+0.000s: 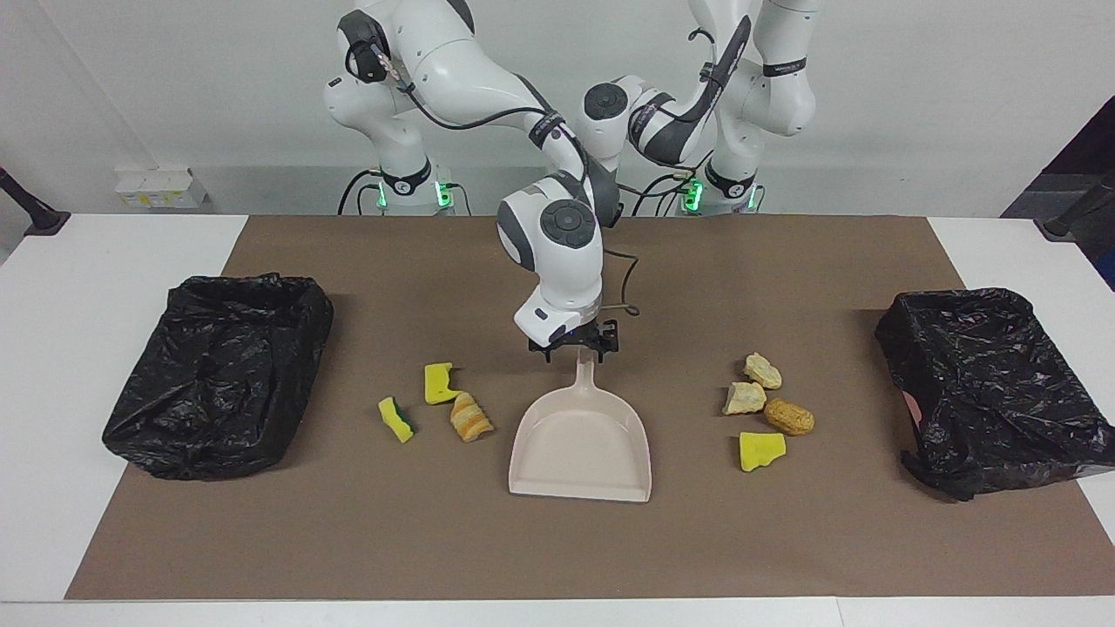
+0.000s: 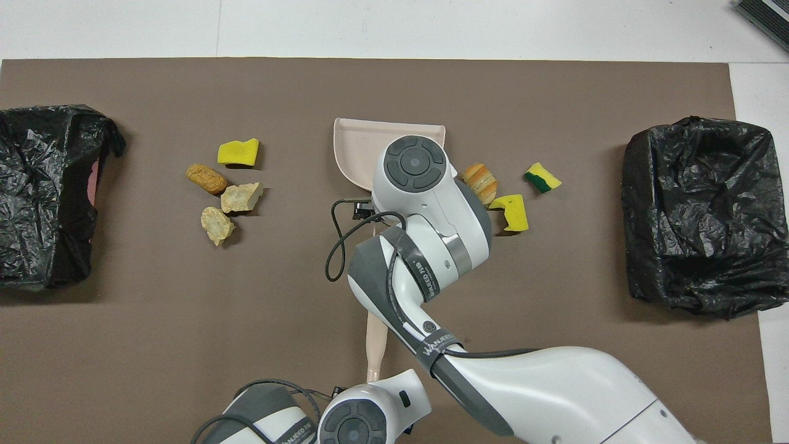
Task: Sweep and dump trash in bin
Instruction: 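Grasp the dustpan handle with the right gripper while the left gripper grasps the brush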
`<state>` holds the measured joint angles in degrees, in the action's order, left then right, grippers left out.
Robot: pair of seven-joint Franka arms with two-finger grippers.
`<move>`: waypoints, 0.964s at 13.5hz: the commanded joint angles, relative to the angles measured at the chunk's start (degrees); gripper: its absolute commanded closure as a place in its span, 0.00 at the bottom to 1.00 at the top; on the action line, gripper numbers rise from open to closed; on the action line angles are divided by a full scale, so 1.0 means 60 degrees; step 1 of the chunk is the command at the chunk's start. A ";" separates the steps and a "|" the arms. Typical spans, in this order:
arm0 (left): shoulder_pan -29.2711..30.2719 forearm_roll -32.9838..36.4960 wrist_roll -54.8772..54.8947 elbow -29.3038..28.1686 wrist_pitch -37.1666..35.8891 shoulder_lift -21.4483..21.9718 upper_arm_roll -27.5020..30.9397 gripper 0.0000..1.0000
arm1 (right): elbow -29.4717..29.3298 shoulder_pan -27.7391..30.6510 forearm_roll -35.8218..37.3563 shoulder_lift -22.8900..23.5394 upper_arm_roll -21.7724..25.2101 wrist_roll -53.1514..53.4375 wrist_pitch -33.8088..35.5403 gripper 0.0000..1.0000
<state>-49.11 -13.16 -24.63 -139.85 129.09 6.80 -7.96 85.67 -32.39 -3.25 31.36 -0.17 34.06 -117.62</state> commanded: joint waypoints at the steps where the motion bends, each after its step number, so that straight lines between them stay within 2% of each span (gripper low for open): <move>1: 0.0199 -0.0136 0.0033 -0.0173 0.0064 0.0054 0.0125 1.00 | 0.0018 0.0036 0.0087 -0.0011 0.0000 -0.0344 0.0106 0.32; 4: 0.0699 -0.0136 0.0134 -0.0071 -0.0565 0.0286 0.0168 1.00 | -0.0026 0.0066 0.0132 -0.0011 0.0000 -0.0344 0.0106 0.92; 5: 0.0815 -0.0136 0.0149 -0.0027 -0.0843 0.0534 0.0183 1.00 | -0.0041 0.0095 0.0103 -0.0011 0.0000 -0.0359 0.0121 1.00; 9: 0.2130 -0.0136 0.0134 0.0266 -0.3212 0.1573 0.0198 1.00 | -0.0085 0.0110 0.0146 -0.0026 0.0014 -0.0650 0.0282 1.00; 11: 0.2907 -0.0093 0.0222 0.0267 -0.4354 0.2306 0.0213 1.00 | 0.0017 0.0168 -0.0014 -0.0375 0.0000 -0.1102 0.0325 1.00; 13: 0.3726 0.0097 0.0325 0.0252 -0.4931 0.2645 0.0242 1.00 | 0.0236 0.0153 -0.0029 -0.0916 -0.0015 -0.1995 0.0763 1.00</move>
<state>-31.11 -13.02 -23.56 -137.56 102.52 19.49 -6.15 85.50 -32.02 -3.18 29.98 0.07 26.81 -115.68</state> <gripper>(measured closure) 0.727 0.678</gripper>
